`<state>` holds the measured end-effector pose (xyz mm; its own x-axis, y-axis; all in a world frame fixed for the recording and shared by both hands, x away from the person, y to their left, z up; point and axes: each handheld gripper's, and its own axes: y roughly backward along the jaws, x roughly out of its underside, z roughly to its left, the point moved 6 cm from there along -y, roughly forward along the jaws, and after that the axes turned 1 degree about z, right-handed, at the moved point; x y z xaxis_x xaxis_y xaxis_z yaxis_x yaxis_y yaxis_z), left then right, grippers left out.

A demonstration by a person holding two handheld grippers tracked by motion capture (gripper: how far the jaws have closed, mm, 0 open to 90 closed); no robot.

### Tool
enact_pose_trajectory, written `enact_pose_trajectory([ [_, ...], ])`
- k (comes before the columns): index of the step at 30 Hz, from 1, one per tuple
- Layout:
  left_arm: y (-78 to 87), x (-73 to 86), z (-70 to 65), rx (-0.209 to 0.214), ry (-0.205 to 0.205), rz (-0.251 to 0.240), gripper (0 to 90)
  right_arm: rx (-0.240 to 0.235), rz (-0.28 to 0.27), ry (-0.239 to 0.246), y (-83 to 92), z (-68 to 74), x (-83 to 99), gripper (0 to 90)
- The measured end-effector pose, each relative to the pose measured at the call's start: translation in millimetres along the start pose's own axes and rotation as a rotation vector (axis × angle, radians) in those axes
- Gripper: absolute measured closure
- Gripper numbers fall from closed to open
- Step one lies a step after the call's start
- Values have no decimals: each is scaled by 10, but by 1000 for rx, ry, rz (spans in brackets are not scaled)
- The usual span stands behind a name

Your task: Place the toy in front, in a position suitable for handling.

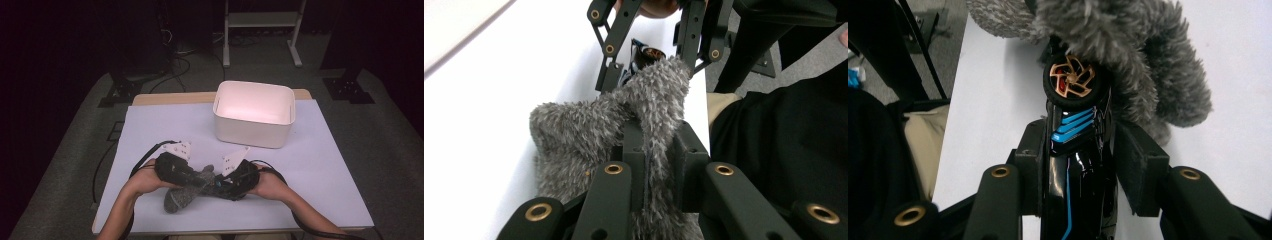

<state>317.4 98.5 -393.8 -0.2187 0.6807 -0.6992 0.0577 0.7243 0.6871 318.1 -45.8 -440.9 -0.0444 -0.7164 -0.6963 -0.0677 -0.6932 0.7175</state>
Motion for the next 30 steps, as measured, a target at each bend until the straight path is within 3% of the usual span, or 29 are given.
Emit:
enact_pose_trajectory([
  [12,-94,-330,-53,2,-69,35,794,28,-62,-36,249,11,179,562],
  [17,-119,-391,-56,-3,-79,46,793,46,-49,-33,369,17,253,586],
  [21,-135,-420,-59,3,-82,30,796,55,-29,-53,468,27,396,589],
  [22,-149,-431,-65,20,-83,20,798,51,-27,-60,479,29,421,588],
  [26,-171,-486,-79,21,-94,17,801,60,-11,-52,491,37,404,579],
  [30,-206,-557,-128,24,-113,24,801,65,-26,-28,439,41,269,554],
])
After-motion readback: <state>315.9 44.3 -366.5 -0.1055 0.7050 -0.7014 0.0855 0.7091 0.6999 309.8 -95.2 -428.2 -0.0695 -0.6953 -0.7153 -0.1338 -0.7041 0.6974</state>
